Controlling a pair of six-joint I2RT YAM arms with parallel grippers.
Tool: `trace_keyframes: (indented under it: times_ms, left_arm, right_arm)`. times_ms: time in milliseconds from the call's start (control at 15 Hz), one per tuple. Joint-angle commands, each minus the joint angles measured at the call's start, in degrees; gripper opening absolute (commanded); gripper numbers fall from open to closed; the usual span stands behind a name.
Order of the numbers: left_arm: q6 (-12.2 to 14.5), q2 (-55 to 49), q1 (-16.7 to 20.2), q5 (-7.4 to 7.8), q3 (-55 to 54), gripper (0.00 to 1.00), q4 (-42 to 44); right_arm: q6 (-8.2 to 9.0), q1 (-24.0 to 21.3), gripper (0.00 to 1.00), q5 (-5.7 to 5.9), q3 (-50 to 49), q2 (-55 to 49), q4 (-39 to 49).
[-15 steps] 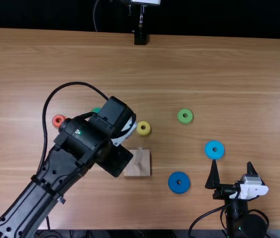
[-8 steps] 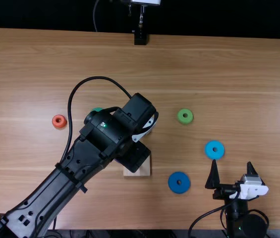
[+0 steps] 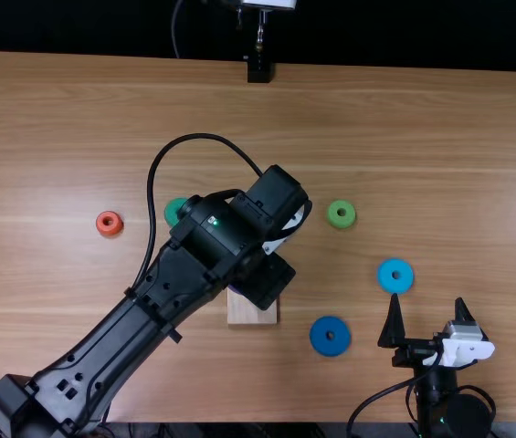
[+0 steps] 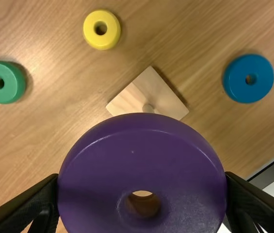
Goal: Build the Hanoi tower: stack the rings onto the peg from bottom to top in this color order: purple, dark blue, light blue, dark green, light green, yellow, orange.
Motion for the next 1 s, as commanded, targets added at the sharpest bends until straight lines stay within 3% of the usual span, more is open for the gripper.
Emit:
trace_keyframes:
  times_ms: [0,933]
  left_arm:
    - [-0.36,1.37,-1.22,0.48,2.44,0.00,-0.15]
    - [-0.26,1.81,-2.45,0.48,2.27,0.00,0.06]
  right_arm:
    - [0.12,-0.57,1.00,-0.35,-0.51,-0.62,0.17]
    - [0.12,-0.57,1.00,-0.35,-0.51,-0.62,0.17]
